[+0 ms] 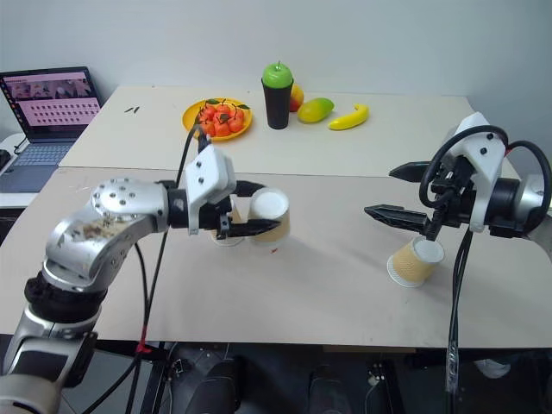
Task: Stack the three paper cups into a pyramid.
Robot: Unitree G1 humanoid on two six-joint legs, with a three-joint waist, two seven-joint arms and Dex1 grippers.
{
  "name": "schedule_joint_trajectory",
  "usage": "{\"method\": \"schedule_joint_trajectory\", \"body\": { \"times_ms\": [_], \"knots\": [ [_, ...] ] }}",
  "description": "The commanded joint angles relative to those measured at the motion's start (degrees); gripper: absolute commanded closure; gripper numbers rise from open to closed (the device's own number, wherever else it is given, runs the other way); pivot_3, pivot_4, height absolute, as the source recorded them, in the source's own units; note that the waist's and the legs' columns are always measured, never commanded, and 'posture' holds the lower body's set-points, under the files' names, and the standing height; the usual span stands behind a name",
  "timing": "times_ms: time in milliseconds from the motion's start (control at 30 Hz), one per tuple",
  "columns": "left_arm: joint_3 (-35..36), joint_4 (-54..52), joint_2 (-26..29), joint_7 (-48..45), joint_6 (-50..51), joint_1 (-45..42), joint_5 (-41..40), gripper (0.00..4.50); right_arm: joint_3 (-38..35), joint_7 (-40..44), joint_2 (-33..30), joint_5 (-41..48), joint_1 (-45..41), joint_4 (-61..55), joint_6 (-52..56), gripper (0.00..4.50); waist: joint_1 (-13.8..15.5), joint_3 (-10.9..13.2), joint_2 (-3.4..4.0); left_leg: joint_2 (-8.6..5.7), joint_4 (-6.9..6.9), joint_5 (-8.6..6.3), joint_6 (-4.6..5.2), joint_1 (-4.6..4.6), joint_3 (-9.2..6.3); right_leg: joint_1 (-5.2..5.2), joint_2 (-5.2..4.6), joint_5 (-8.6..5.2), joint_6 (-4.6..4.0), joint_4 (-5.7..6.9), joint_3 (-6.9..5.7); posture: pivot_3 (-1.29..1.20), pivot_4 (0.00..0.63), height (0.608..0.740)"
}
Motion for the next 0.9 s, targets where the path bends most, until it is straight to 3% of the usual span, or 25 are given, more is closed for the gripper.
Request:
{"method": "schedule_joint_trajectory", "body": {
  "times_ms": [33, 367, 900],
  "knots": [
    [1.1, 1.0, -2.5, 1.1, 3.5, -5.2, -2.7, 1.81, -0.9, -0.7, 0.3, 0.3, -1.0, -0.6, -1.3, 0.0, 0.0, 0.0, 0.0, 0.0, 0.0, -0.01, 0.01, 0.0, 0.0, 0.0, 0.0, -0.01, 0.0, 0.01, 0.0, 0.0, 0.15, 0.732],
    [-2.4, 9.5, -11.3, 2.1, 5.7, -15.2, -3.5, 1.81, -3.3, -3.1, 2.0, 1.1, 1.5, -3.1, -0.4, 0.0, 0.0, 0.0, 0.0, -0.04, 0.06, -0.01, 0.02, 0.0, -0.02, 0.02, 0.0, -0.02, 0.03, 0.04, 0.02, 0.0, 0.15, 0.732],
    [-7.5, 21.3, -17.9, 0.2, -10.6, -9.1, 3.8, 1.81, -9.4, -5.5, 0.7, 3.3, 7.3, -6.7, 1.0, 0.0, 0.0, 0.0, 0.02, -0.05, 0.08, -0.02, 0.04, 0.0, -0.02, 0.03, 0.0, 0.02, -0.04, 0.05, 0.03, 0.0, 0.15, 0.732]
  ]
}}
